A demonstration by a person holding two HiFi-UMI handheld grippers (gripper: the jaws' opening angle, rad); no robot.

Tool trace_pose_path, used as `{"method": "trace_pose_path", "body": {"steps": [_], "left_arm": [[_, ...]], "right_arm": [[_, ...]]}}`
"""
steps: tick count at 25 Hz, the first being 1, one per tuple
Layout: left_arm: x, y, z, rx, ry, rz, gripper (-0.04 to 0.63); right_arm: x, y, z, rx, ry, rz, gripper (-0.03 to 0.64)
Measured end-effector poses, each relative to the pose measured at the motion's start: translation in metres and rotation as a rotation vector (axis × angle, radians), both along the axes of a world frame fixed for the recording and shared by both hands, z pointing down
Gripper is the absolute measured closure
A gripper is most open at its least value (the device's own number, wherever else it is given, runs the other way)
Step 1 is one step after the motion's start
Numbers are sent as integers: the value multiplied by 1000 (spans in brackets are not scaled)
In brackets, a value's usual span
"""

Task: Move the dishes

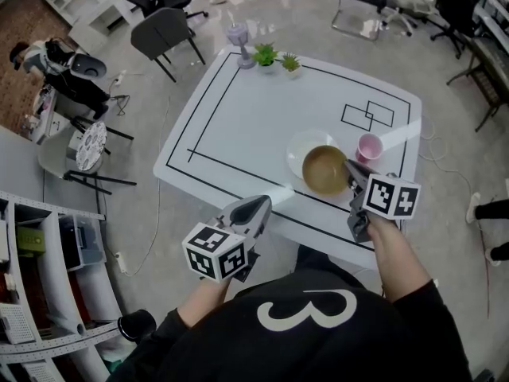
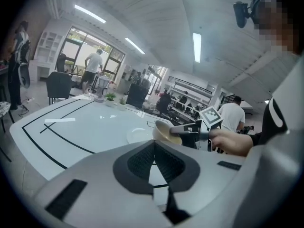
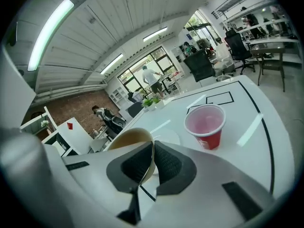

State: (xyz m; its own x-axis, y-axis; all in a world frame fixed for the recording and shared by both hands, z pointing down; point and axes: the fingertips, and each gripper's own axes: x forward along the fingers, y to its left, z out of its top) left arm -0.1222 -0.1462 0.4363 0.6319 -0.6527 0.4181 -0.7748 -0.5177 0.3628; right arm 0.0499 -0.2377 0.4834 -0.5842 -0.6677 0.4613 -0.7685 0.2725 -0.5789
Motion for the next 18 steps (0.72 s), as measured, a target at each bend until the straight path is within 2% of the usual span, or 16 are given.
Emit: {"method": "trace_pose_path", "body": {"steps": [9,18], "left_arm": [[24,4,-17,30,66,59,594],[26,6,-9,31,70,87,594]], "right_arm": [[25,47,-7,25,59,-60,594],[48,71,29,-51,102,-38,594]]}}
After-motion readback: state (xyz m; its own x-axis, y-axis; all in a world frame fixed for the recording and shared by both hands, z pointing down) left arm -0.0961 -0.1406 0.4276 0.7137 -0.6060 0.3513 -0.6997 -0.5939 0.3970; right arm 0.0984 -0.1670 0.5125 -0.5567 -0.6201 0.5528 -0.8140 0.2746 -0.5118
